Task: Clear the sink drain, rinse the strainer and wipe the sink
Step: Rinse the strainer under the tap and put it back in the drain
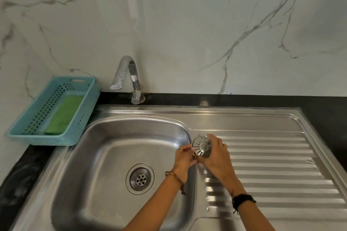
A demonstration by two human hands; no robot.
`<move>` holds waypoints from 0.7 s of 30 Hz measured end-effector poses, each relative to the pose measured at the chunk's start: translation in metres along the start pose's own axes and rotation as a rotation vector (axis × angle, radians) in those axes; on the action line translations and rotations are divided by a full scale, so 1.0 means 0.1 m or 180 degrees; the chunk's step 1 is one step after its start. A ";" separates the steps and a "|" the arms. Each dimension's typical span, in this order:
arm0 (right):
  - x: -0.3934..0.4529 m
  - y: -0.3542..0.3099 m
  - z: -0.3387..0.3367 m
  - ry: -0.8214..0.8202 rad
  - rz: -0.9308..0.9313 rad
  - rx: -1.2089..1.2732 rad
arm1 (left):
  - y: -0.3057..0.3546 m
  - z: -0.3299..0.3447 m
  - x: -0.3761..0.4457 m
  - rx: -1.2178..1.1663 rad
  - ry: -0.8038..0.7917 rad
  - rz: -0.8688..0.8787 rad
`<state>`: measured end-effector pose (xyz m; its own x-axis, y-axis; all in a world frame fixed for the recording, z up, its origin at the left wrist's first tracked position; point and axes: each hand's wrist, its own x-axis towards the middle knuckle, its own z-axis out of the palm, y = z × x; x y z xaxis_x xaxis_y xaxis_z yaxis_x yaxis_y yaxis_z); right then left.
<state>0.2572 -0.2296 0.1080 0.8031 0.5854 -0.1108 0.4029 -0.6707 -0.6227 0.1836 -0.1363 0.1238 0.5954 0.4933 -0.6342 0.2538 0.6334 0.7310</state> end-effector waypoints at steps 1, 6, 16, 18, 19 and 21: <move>-0.01 -0.08 0.03 -0.0095 -0.0131 0.0234 | 0.04 -0.09 -0.03 -0.0173 -0.0031 -0.0070; 0.25 -0.76 0.24 -0.0588 -0.0637 0.0860 | 0.38 -0.81 -0.09 -0.0695 0.0109 0.0153; 1.17 -2.24 0.96 -0.0803 -0.0966 0.0203 | 0.94 -2.00 0.09 -0.0983 0.0261 0.0104; 1.21 -2.27 1.04 -0.0597 -0.1152 -0.0643 | 0.99 -2.10 0.16 -0.0958 0.0163 0.0086; 1.23 -2.28 1.04 -0.0490 -0.1311 -0.1114 | 1.00 -2.13 0.20 -0.0920 0.0113 0.0052; 1.28 -2.29 0.94 -0.0436 -0.1599 -0.1667 | 0.99 -2.15 0.26 -0.0843 0.0014 -0.0086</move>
<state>0.2264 0.0421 0.1632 0.4185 0.9078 -0.0268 0.8919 -0.4164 -0.1764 0.0601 0.0678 0.1254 0.5876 0.4764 -0.6540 0.0607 0.7801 0.6228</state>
